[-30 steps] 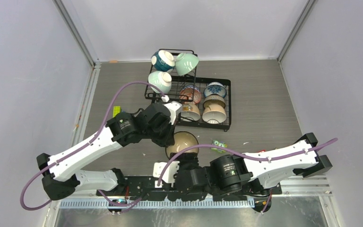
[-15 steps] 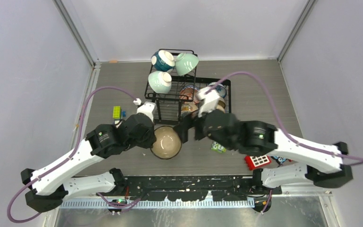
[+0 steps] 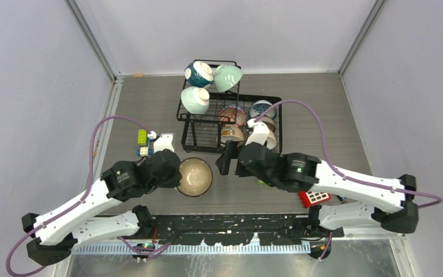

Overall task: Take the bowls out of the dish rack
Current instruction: Place the bowl at the center of the board.

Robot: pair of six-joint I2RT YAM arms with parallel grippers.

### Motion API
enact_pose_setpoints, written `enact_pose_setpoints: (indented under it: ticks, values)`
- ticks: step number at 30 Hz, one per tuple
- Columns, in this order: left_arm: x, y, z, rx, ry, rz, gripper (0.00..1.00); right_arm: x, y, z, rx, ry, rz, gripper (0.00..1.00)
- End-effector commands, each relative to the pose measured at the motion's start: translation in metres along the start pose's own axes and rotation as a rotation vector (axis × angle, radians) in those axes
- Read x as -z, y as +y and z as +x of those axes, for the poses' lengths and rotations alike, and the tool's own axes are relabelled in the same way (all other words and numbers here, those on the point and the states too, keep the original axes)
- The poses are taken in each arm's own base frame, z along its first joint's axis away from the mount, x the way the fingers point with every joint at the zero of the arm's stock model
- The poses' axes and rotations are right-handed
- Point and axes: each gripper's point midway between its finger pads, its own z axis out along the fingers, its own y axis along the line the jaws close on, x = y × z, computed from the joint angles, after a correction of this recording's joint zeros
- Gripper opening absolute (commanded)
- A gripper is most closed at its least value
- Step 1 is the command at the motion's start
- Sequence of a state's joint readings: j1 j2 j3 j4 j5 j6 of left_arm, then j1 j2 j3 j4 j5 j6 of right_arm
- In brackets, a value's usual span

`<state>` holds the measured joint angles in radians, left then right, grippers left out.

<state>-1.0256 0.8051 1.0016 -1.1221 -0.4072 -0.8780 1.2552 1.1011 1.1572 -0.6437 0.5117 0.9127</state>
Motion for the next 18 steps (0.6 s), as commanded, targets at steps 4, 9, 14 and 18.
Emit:
enact_pose_setpoints:
  ticks: [4,9,14,18]
  values:
    - [-0.006,-0.006,-0.015,0.151,-0.056,-0.043,0.00,-0.017,0.010,0.005,-0.020,0.002,0.103,0.92]
    - [-0.013,-0.003,-0.012,0.161,-0.046,-0.089,0.00,-0.027,0.020,0.013,0.012,0.022,0.103,0.67]
    - [-0.018,-0.001,-0.009,0.168,-0.029,-0.129,0.00,-0.035,0.024,0.022,0.051,0.059,0.106,0.47]
    - [-0.018,-0.001,-0.011,0.177,-0.034,-0.134,0.00,-0.045,0.022,0.035,0.086,0.102,0.131,0.45]
